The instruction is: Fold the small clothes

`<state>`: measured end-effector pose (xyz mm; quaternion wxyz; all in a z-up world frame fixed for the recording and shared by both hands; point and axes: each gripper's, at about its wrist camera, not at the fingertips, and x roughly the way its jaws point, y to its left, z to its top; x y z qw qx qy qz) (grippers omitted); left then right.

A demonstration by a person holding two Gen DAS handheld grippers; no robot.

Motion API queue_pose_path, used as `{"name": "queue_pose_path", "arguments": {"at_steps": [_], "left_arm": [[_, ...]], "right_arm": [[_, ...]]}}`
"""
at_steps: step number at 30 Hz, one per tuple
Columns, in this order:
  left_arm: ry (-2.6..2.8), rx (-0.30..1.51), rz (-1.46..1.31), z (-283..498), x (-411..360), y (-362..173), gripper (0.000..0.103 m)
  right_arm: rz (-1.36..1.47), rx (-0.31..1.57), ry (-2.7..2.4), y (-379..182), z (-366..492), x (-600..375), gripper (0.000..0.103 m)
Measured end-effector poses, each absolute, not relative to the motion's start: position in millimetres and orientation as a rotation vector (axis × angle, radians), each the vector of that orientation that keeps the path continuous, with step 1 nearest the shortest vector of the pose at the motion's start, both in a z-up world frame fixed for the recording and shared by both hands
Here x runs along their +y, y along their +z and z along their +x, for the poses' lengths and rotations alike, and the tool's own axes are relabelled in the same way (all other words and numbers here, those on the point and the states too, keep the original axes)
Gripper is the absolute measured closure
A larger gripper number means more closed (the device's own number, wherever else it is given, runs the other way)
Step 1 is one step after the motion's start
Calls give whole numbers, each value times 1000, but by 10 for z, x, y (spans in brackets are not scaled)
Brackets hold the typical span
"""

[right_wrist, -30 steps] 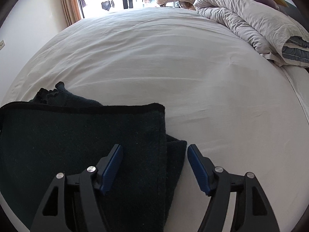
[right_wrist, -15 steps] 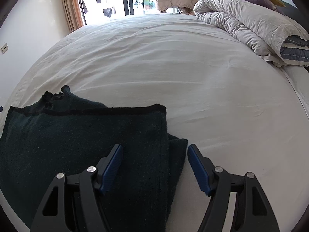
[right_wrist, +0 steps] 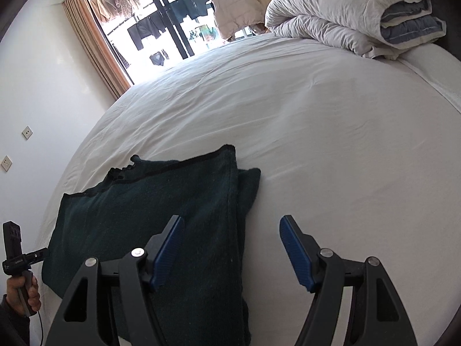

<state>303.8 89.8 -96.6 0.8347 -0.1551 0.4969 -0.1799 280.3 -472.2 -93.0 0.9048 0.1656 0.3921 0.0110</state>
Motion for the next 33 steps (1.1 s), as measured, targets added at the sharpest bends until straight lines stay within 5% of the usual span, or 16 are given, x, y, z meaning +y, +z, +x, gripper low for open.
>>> {"name": "queue_pose_path", "arguments": {"at_steps": [6, 8, 11, 12, 13, 24, 29, 33], "left_arm": [[-399, 1055, -277, 2651, 775, -991, 11], [-387, 1043, -286, 2570, 799, -1025, 17], [-338, 1026, -296, 2482, 863, -1050, 45], [-333, 1022, -305, 2466, 881, -1059, 68], [-343, 1024, -337, 2427, 912, -1079, 76], [-353, 972, -430, 2439, 994, -1135, 77], [-341, 961, -399, 2443, 970, -1135, 92], [-331, 961, -409, 2389, 973, -1173, 94]], "right_arm": [[349, 879, 75, -1075, 2741, -4613, 38], [352, 920, 93, -1161, 2772, -4575, 49], [359, 959, 104, -1249, 2787, -4533, 56], [358, 960, 104, -1262, 2778, -4522, 57], [355, 961, 103, -1271, 2767, -4513, 59], [386, 967, 106, -1298, 2654, -4502, 61], [359, 970, 101, -1293, 2637, -4495, 81], [328, 959, 93, -1267, 2619, -4450, 84]]}}
